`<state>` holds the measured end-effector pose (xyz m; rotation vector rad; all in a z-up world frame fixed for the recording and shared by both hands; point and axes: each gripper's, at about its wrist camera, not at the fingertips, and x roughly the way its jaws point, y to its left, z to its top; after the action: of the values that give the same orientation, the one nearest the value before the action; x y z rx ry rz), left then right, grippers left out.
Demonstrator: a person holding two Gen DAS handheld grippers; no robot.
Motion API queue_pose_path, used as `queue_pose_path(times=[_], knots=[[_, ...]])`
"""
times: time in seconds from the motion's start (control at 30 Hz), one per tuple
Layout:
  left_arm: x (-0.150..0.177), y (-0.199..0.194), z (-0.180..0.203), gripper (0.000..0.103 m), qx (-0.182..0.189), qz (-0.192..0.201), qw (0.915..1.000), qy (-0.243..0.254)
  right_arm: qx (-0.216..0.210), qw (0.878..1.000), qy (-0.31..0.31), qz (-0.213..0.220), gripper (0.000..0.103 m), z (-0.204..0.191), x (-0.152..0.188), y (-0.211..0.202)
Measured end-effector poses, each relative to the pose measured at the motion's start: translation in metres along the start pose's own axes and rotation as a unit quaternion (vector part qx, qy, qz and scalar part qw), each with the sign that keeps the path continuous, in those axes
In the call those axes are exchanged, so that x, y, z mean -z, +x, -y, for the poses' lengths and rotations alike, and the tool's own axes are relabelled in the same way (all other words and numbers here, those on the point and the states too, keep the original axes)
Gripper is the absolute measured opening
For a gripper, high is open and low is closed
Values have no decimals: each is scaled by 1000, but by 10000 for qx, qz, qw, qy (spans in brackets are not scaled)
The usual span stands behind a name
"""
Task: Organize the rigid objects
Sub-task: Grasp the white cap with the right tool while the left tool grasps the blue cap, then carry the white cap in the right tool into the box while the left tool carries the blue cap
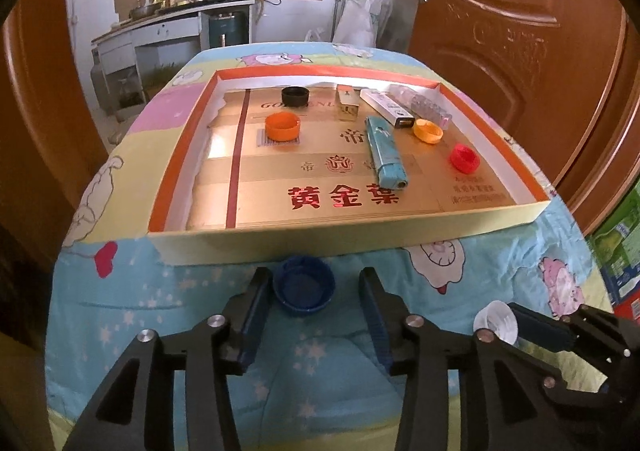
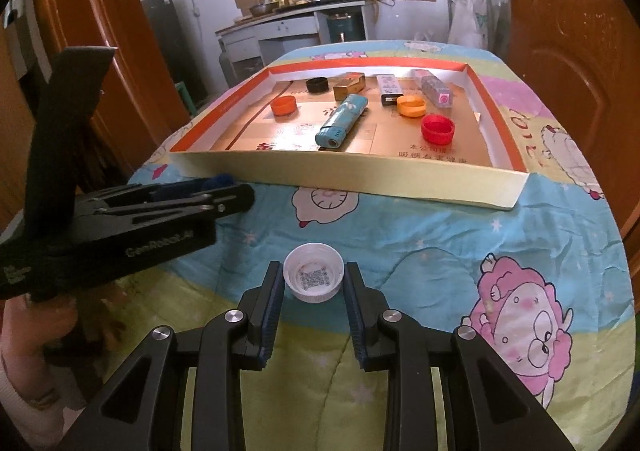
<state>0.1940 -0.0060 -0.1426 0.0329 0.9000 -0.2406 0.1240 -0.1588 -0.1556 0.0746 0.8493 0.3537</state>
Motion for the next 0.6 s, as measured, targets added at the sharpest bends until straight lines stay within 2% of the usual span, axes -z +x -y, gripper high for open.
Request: queue_pose_path(times=[0.2, 0.27, 0.4, 0.6], knots=[[1, 1, 5, 45, -141, -1, 9999, 53, -62, 10000, 30, -7, 31, 1, 0, 0], [1, -1, 1, 33, -146, 24, 9999, -23, -58, 10000, 28, -6, 31, 1, 0, 0], [3, -5, -12, 31, 165, 81, 9994, -308, -57, 10000, 32, -10, 31, 1, 0, 0], [10, -18, -12, 31, 289, 151, 9988, -365, 9, 10000, 24, -8, 31, 1, 0, -1]])
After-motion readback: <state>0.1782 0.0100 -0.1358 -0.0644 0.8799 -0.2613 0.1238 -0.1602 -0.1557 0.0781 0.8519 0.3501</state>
